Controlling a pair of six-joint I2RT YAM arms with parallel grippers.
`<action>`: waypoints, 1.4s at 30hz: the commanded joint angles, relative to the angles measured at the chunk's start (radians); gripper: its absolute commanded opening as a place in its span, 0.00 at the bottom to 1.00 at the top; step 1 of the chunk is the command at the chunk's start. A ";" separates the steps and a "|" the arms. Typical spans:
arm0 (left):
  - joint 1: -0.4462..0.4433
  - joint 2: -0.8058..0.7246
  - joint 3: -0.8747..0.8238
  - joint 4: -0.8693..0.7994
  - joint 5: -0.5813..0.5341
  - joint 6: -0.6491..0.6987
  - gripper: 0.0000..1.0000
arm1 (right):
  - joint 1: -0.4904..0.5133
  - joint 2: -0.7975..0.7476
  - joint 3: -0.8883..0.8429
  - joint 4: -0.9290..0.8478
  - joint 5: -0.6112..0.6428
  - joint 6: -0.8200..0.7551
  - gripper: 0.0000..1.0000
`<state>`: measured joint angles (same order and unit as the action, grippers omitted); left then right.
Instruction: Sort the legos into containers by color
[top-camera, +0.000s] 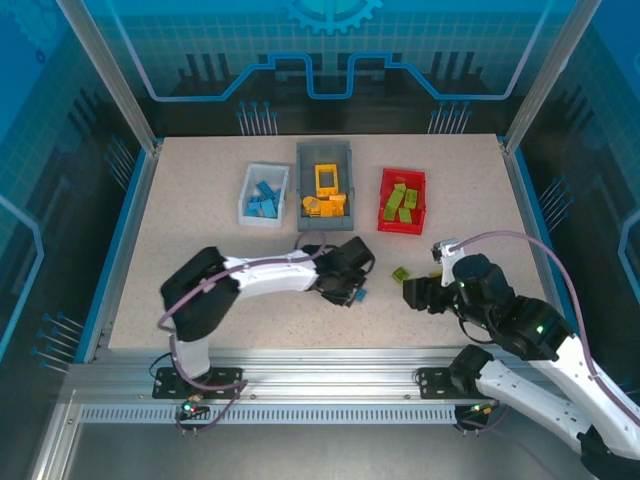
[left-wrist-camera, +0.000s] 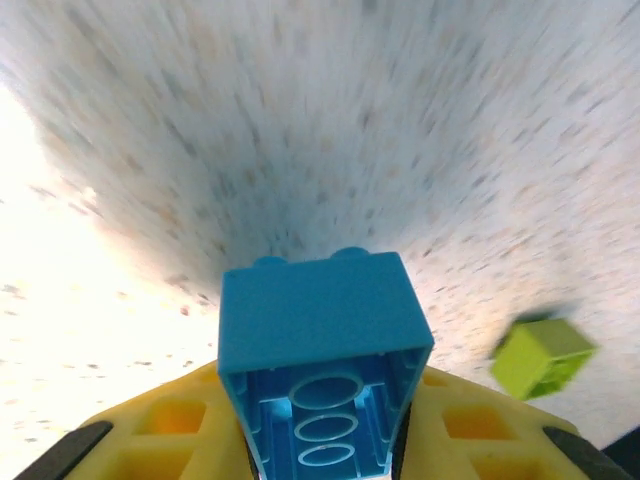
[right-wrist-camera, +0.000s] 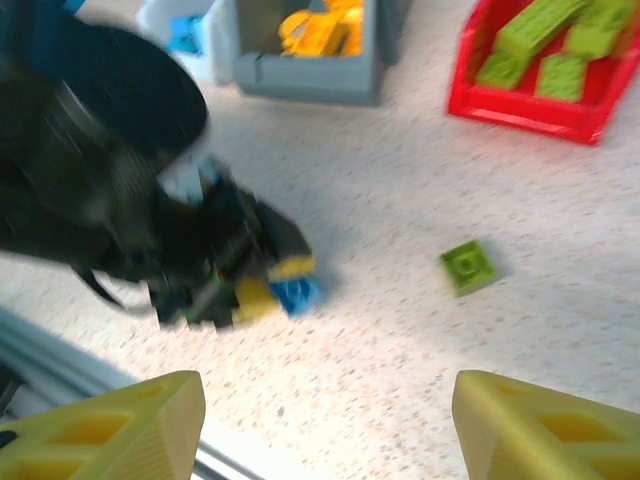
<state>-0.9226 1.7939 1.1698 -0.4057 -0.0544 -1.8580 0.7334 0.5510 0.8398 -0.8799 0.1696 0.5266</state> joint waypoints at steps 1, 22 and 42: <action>0.068 -0.172 -0.078 -0.053 -0.070 0.136 0.25 | 0.021 -0.040 -0.077 0.116 -0.205 -0.063 0.68; 0.758 0.055 0.414 -0.219 -0.026 1.211 0.28 | 0.198 0.629 0.069 0.726 0.046 -0.058 0.72; 0.771 0.346 0.668 -0.229 -0.017 1.225 0.55 | 0.099 0.577 -0.028 0.690 0.014 0.038 0.74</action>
<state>-0.1623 2.1574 1.8061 -0.6220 -0.0921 -0.6289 0.8478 1.1591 0.8276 -0.1780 0.1738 0.5426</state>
